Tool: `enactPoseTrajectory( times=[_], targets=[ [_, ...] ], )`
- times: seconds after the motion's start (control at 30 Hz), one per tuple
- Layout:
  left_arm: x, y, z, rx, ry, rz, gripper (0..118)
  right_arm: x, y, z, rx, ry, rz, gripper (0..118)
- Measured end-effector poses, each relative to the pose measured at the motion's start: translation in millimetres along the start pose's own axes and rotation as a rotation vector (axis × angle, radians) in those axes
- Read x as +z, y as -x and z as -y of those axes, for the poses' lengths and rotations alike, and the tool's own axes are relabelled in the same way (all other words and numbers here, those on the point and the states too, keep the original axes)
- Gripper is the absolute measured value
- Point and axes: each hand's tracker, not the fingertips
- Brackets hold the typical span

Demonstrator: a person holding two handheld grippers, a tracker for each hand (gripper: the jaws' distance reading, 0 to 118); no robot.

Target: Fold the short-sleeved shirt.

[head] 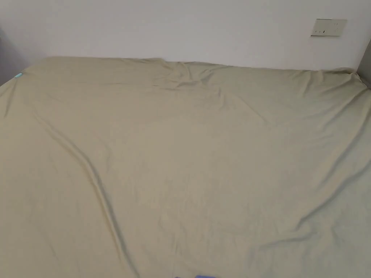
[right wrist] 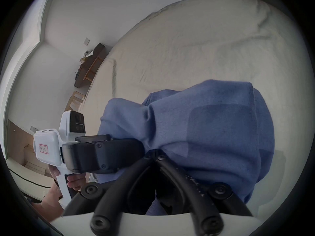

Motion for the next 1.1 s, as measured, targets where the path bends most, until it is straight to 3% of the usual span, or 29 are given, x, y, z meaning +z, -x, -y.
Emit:
enactPoseTrajectory(
  times=[0.1,0.2,0.37,0.5,0.6,0.8,0.87,0.97,1.07,1.1],
  targets=[
    [16.9,8.1,-13.3,0.11,0.087,0.074,34,17.0,-2.6,2.3,-0.075,-0.026,-0.055,2],
    [52.9,19.4,-24.8,0.101,0.063,0.032,33,42.1,-7.4,6.3,-0.107,-0.079,-0.066,2],
    [137.5,73.1,-60.2,0.037,-0.007,-0.288,33,75.5,-13.9,5.5,-0.063,-0.151,0.125,2],
    [215.2,105.1,-80.7,0.019,-0.01,-0.541,33,88.0,-22.1,3.5,-0.105,-0.169,0.135,2],
    [254.9,123.2,-93.3,-0.075,0.039,-0.712,33,91.9,-21.9,1.2,-0.121,-0.176,0.172,2],
    [297.8,161.4,-109.2,0.005,0.077,-1.075,33,95.7,-16.3,-5.6,-0.098,-0.185,0.201,2],
    [299.3,172.2,-110.0,0.02,0.071,-1.216,41,96.7,-10.3,-9.7,-0.084,-0.188,0.212,2],
    [291.9,188.4,-104.2,-0.023,0.08,-1.38,68,99.7,-8.8,-14.4,-0.056,-0.204,0.236,2],
    [293.9,189.5,-93.9,-0.038,0.068,-1.395,68,106.7,-7.1,-16.8,-0.052,-0.228,0.228,2],
    [297.8,184.4,-91.5,-0.038,0.058,-1.403,62,109.6,-8.4,-17.8,-0.049,-0.236,0.221,2]
  ],
)
